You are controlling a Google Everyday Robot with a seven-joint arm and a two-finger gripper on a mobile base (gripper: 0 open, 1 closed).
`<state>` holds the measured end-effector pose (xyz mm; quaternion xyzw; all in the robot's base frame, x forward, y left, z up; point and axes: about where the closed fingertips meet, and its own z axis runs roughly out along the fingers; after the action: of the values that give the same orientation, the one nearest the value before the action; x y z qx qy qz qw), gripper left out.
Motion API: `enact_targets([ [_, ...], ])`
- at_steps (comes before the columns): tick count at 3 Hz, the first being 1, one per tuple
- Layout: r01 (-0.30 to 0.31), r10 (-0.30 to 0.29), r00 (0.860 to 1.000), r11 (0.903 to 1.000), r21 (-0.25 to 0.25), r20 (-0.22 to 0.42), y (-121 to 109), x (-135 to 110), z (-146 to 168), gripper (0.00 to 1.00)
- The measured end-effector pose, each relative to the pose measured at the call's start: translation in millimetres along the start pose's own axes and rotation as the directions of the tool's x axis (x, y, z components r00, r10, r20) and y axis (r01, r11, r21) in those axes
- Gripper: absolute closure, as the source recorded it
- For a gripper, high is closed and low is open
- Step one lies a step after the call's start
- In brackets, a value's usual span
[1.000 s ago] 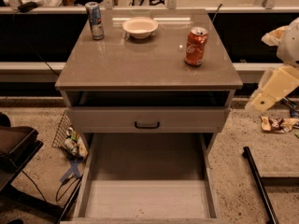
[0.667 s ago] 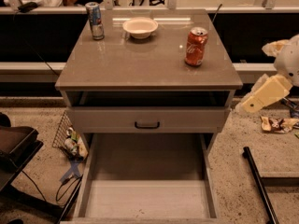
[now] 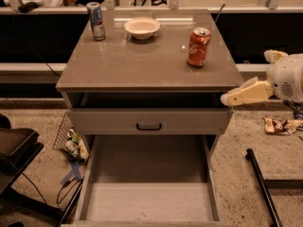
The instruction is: Knock coke can over
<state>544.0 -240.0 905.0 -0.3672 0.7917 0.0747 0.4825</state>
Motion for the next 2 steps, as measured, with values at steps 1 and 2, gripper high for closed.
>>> enact_targets([
  [1, -0.051, 0.039, 0.993, 0.9928, 0.108, 0.111, -19, -8, 10, 0.0],
  [2, -0.063, 0.032, 0.987, 0.9789, 0.195, 0.155, -40, -21, 8, 0.0],
])
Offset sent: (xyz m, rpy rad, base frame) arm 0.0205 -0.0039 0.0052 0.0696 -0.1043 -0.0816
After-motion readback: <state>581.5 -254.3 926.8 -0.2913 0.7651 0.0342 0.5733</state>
